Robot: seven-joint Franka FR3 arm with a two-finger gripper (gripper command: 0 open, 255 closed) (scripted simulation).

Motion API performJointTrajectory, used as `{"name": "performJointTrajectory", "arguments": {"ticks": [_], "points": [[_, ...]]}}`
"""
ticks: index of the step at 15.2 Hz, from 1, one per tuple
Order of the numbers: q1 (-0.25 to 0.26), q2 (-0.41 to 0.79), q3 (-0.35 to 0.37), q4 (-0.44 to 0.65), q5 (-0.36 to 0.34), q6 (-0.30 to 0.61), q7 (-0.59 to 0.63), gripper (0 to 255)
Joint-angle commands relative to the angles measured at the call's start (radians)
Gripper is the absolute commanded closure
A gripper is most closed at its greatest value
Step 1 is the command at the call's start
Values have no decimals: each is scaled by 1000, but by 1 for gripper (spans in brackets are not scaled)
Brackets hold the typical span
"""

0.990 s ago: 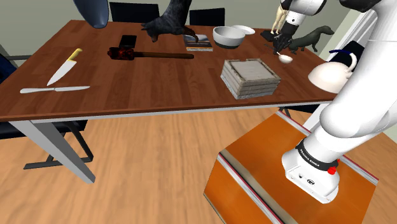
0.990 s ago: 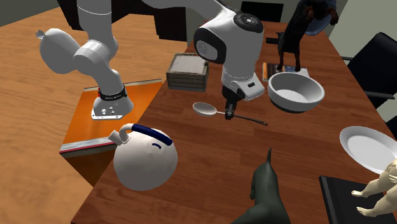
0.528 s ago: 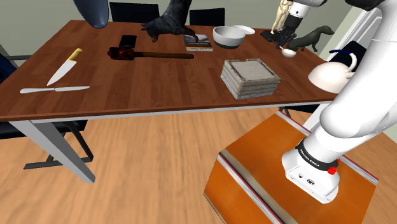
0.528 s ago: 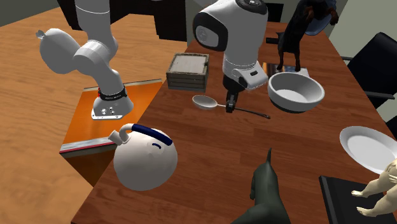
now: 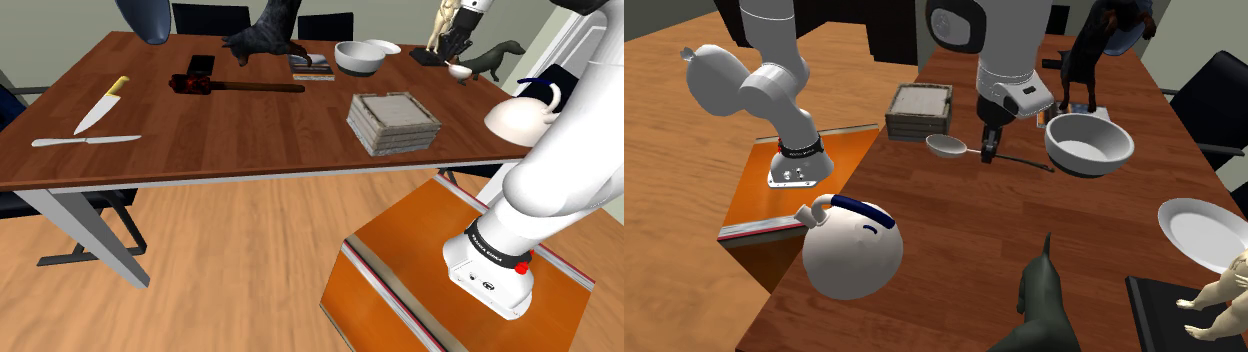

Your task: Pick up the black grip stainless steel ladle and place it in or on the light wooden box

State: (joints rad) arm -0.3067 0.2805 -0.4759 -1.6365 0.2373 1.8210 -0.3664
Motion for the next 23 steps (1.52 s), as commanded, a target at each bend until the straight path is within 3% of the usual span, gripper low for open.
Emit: {"name": "performJointTrajectory", "arguments": {"ticks": [1, 8, 15, 23], "points": [[-3, -1, -2, 27, -2, -28, 3, 255], [-7, -7, -5, 105, -8, -110, 14, 255], [113, -271, 38, -204, -120, -17, 176, 255], [182, -517, 147, -458, -195, 27, 380, 255]]}}
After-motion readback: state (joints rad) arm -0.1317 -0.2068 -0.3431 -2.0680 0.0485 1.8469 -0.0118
